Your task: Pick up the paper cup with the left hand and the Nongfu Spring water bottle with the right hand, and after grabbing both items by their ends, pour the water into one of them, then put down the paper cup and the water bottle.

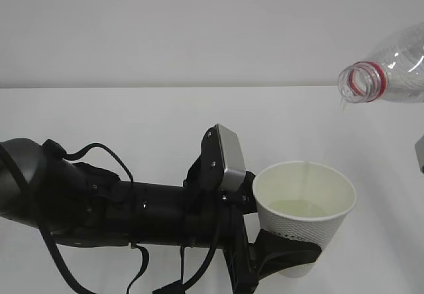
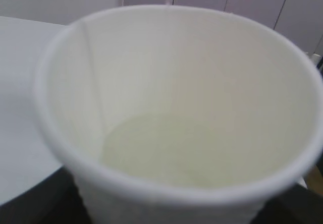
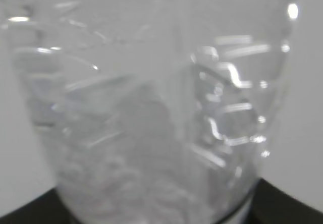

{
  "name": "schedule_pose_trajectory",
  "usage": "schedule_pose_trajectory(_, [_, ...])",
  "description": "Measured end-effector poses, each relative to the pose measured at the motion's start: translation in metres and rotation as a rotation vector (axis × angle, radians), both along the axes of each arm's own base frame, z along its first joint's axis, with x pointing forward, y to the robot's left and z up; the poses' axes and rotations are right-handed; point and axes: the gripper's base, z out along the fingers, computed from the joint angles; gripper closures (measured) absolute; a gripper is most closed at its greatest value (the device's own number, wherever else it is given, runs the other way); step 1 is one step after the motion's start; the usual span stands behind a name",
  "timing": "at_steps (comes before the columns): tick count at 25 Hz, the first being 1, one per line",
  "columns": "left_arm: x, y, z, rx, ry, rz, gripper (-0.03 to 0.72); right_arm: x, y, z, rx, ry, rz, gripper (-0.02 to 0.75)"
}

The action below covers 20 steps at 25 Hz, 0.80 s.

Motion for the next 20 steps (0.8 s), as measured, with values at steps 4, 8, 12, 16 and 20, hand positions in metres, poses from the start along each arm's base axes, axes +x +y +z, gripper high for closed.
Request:
schedule_pose_trajectory(4, [0.0000,0.0000,-0.0001,0.001,0.000,0.000,0.145,-0.0002,0.0000,0.0007,0.002,-0.008,0.000,0.351])
schedule_pose_trajectory(8, [0.0002,0.0001,-0.0005,0.005,0.000,0.002,0.145,-0.0004,0.0001,0.0015,0.008,-0.015,0.003,0.351])
schedule_pose_trajectory(12, [0.0002,0.0001,-0.0005,0.005,0.000,0.002,0.145,-0.0006,0.0007,0.0017,0.007,-0.017,0.010,0.351])
schedule_pose_trajectory(16, [0.0002,0.0001,-0.0005,0.005,0.000,0.002,0.145,-0.0007,0.0013,0.0016,0.002,-0.018,0.016,0.351])
schedule_pose_trajectory(20, [0.0002,0.0001,-0.0005,0.005,0.000,0.002,0.145,-0.0008,0.0017,0.0015,-0.004,-0.018,0.019,0.351])
